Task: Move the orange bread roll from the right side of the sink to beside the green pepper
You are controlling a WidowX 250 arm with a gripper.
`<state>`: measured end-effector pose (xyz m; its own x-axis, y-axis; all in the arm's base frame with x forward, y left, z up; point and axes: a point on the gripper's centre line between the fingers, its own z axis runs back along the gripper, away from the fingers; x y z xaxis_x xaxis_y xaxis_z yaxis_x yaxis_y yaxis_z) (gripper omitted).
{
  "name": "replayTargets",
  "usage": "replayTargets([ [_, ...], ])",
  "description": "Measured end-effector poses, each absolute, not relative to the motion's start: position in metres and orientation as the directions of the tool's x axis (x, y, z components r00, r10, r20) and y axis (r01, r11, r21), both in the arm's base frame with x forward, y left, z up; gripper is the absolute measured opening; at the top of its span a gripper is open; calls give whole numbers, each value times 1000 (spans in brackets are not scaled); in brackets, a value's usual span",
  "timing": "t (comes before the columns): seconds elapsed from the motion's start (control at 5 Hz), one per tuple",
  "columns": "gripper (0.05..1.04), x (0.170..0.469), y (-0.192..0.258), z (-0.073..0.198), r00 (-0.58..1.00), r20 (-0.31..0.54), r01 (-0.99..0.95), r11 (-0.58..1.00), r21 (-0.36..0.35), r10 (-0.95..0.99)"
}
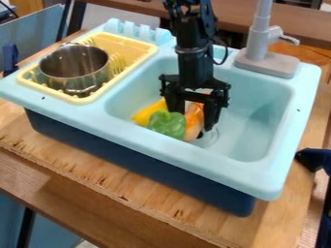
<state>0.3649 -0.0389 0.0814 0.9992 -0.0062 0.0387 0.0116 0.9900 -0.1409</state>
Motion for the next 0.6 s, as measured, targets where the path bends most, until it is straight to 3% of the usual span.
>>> replayTargets([
  [0.2, 1005, 365, -34, 137, 976, 220, 36, 993, -115, -10],
  [0.4, 1001, 352, -24, 183, 958, 287, 19, 998, -57, -2],
  [0.6, 1001, 339, -15, 233, 955, 298, 19, 1000, -5, -17],
])
